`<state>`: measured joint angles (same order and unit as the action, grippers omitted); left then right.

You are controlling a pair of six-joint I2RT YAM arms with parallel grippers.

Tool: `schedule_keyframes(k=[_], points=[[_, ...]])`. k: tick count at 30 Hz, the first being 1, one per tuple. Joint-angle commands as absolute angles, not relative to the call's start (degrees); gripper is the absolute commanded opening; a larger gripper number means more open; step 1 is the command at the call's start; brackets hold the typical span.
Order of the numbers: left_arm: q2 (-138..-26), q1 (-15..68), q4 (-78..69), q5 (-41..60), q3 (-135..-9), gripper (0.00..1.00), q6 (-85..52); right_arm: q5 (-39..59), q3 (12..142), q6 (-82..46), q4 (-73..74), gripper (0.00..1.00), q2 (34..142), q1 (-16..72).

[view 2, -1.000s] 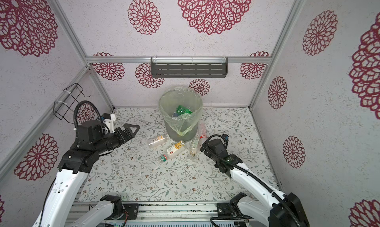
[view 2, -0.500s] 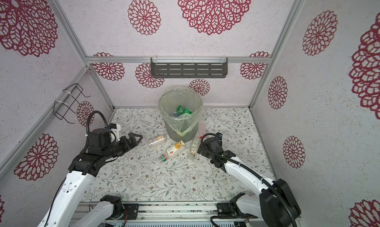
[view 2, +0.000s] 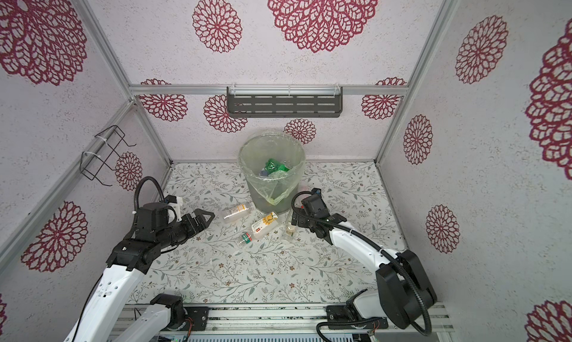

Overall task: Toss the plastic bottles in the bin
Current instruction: 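Withdraw the left gripper from the bin while the right gripper moves toward the red-capped bottle, then lower the right gripper around the white red-capped bottle and close it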

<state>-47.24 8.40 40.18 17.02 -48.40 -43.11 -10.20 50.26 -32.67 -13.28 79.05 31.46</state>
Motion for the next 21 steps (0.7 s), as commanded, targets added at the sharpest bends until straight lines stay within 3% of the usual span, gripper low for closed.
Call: schedule_keyframes(k=[1, 10, 21], points=[[-46.6, 8.0, 40.2, 16.3, -47.6, 0.97, -42.4, -9.6, 52.6, -27.2, -12.4, 0.99, 80.5, 29.7], [-46.1, 8.0, 40.3, 15.8, -46.6, 0.97, -42.7, -4.8, 52.6, -24.7, -9.7, 0.99, 85.5, 24.5], [-46.6, 8.0, 40.6, 13.9, -46.2, 0.97, -42.6, -7.5, 52.6, -19.3, -6.3, 0.96, 90.8, 23.1]])
